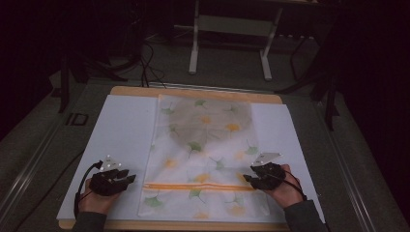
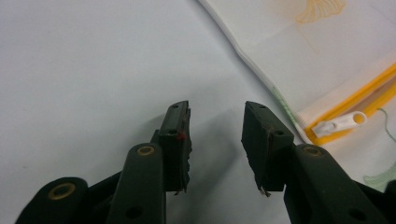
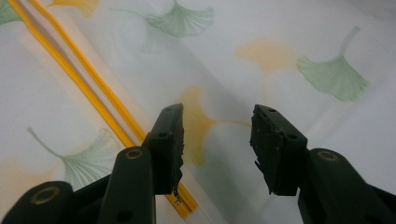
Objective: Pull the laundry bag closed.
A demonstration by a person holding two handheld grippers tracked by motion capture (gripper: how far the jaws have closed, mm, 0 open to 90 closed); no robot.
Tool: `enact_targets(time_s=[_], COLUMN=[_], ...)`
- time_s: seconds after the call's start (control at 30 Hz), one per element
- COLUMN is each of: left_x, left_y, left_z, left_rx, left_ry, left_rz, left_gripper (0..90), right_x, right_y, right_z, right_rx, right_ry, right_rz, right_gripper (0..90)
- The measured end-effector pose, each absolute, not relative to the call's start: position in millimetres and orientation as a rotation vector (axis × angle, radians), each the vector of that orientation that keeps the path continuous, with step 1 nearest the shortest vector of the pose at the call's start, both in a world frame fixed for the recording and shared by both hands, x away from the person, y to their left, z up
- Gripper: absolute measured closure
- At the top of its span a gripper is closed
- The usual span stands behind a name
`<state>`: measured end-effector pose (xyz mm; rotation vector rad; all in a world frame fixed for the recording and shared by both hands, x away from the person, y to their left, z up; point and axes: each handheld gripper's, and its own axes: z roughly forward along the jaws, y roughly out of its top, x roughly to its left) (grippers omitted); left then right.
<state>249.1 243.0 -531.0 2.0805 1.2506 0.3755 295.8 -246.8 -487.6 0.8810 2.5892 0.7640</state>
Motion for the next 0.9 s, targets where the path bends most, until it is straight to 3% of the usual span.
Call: enact_targets(time_s=[0.9], left_x=[242.5], left_y=[240.6], left_z=[-528.1], left_rx=[2.092], left_ry=[1.222], left_rz=[0.378], left_gripper=[62.9], right_x=[302.0], right_y=[-186.5], right_z=[-490.7], right_rx=[0.723], right_ry=[2.673], right_rz=[0.872], right_gripper=[51.3])
